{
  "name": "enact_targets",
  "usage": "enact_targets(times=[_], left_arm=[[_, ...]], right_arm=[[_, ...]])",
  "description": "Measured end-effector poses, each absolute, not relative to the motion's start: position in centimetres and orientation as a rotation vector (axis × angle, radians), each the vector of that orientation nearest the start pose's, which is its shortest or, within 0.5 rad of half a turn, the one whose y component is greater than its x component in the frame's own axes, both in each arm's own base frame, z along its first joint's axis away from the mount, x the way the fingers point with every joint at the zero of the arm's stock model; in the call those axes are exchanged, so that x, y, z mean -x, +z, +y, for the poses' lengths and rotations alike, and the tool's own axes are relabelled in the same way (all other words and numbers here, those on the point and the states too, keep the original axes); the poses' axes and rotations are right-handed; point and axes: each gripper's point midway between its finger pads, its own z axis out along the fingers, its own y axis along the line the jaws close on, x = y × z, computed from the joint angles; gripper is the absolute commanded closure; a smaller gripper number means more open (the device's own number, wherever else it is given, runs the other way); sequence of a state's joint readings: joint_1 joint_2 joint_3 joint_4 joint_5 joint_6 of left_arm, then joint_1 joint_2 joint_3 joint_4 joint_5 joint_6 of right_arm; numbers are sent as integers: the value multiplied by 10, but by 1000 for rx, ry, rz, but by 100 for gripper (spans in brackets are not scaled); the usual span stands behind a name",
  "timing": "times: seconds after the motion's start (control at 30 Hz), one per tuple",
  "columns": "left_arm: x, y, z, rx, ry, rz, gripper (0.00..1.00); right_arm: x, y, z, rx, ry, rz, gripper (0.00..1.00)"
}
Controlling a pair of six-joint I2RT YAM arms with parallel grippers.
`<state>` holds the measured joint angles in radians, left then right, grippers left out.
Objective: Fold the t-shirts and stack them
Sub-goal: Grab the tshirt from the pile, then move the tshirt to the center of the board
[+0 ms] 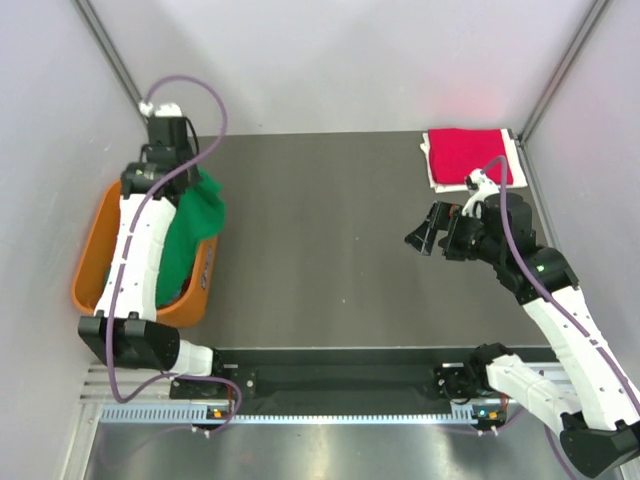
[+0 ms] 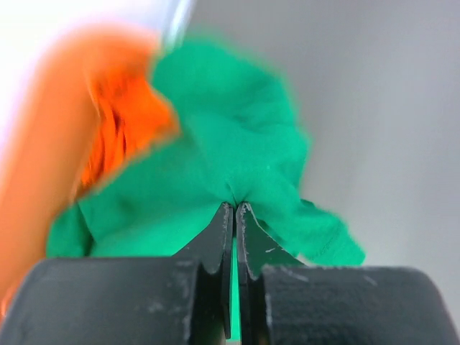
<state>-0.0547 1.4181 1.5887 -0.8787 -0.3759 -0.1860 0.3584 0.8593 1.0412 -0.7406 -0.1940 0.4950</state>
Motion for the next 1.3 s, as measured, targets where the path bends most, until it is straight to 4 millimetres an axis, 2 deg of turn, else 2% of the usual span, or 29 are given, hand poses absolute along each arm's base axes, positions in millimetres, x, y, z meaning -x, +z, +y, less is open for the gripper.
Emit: enact_targets(times=[0.13,0.2,0.3,0.43,0.53,0.63,0.7,0.77,0.87,0.97,1.03,1.1,1.13,1.17,1.2,1.27,1.3], left_arm=[[-383,386,33,364,197,1954,100],[-383,431,26,364,115,1822,100],[-371,494,10,331,-38,1625,100],[-349,561,-17,273,-258,1400,100],[-333,611,-50,186,-497,1243,100],[-315,661,-96,62,-789,1100,100],[-304,676,-130,-28,-955,1056,100],[-291,675,-167,-123,-1109,1057,100],[-277,646,-216,-224,-1284,1107,100],[-270,579,-259,-302,-1388,1250,100],[-274,506,-278,-300,-1405,1408,100],[-283,416,-284,-223,-1379,1634,84],[-287,373,-283,-176,-1350,1742,71],[-288,324,-279,-120,-1307,1872,52],[-286,277,-274,-71,-1259,1996,45],[-269,196,-258,18,-1149,2233,39],[-259,168,-249,45,-1088,2323,38]], right_arm=[[-228,258,143,-36,708,2201,0],[-228,259,144,-41,714,2200,0],[-228,261,144,-51,720,2197,0],[-227,271,144,-53,726,2181,0],[-227,283,143,-52,728,2158,0],[-227,293,142,-59,732,2133,0],[-225,295,141,-69,734,2126,0],[-223,297,140,-77,739,2115,0],[-221,300,139,-90,747,2103,0],[-220,299,138,-114,752,2103,0],[-220,294,138,-134,751,2115,0],[-221,286,137,-160,742,2135,1],[-222,282,136,-173,735,2143,2],[-224,276,135,-194,722,2154,2],[-225,270,133,-219,707,2170,2],[-230,255,128,-271,663,2204,3],[-232,246,125,-302,635,2222,3]])
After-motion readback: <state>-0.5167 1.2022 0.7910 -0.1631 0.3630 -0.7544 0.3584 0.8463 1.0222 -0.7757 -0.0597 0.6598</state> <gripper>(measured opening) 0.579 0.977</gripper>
